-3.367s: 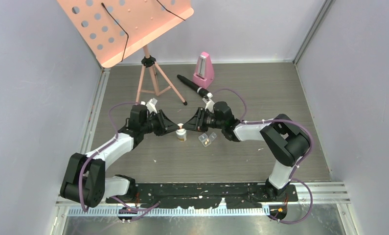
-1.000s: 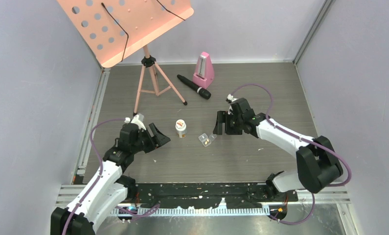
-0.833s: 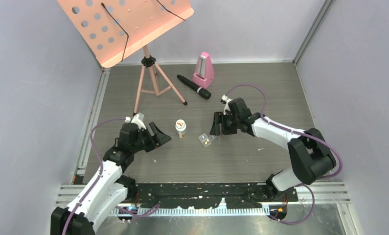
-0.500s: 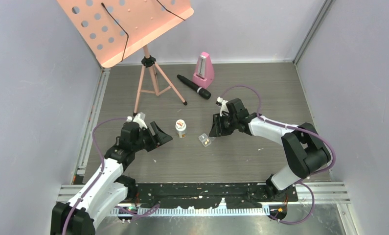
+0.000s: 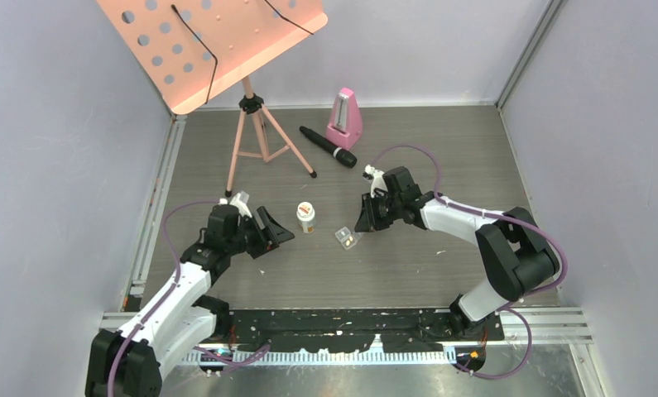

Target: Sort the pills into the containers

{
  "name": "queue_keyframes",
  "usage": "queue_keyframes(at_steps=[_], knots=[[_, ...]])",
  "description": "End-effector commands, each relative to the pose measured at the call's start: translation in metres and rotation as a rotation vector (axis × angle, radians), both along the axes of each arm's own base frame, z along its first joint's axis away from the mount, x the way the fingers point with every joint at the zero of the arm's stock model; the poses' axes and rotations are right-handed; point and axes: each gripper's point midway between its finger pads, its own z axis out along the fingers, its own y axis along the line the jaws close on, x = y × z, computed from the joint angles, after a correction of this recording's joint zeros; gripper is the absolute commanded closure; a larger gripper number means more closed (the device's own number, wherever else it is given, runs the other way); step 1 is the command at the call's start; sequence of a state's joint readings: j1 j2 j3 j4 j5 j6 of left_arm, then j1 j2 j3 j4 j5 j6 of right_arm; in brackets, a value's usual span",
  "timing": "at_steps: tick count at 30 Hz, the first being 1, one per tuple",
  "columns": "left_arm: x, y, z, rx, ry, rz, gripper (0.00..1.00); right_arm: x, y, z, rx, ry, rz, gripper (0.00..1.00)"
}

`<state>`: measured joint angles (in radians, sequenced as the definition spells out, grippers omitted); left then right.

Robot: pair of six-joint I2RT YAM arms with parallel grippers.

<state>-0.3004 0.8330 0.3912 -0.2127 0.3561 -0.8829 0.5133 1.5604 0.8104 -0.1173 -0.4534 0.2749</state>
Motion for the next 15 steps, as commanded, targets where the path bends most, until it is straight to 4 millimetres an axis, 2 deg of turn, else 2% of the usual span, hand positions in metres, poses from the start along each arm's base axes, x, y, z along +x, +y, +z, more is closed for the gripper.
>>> queue_keyframes(at_steps=[1,7,15], knots=[[0.010,-0.010,0.021,-0.067,-0.041,-0.013,0.33,-0.006,0.002,0.003,0.030,-0.010,0.019,0.84],[0.010,-0.017,0.018,-0.114,-0.012,-0.024,0.33,-0.020,0.000,-0.003,0.057,0.019,0.012,0.86],[0.007,-0.036,0.013,-0.155,0.010,-0.059,0.36,-0.032,0.000,0.012,0.055,-0.034,-0.005,0.85]])
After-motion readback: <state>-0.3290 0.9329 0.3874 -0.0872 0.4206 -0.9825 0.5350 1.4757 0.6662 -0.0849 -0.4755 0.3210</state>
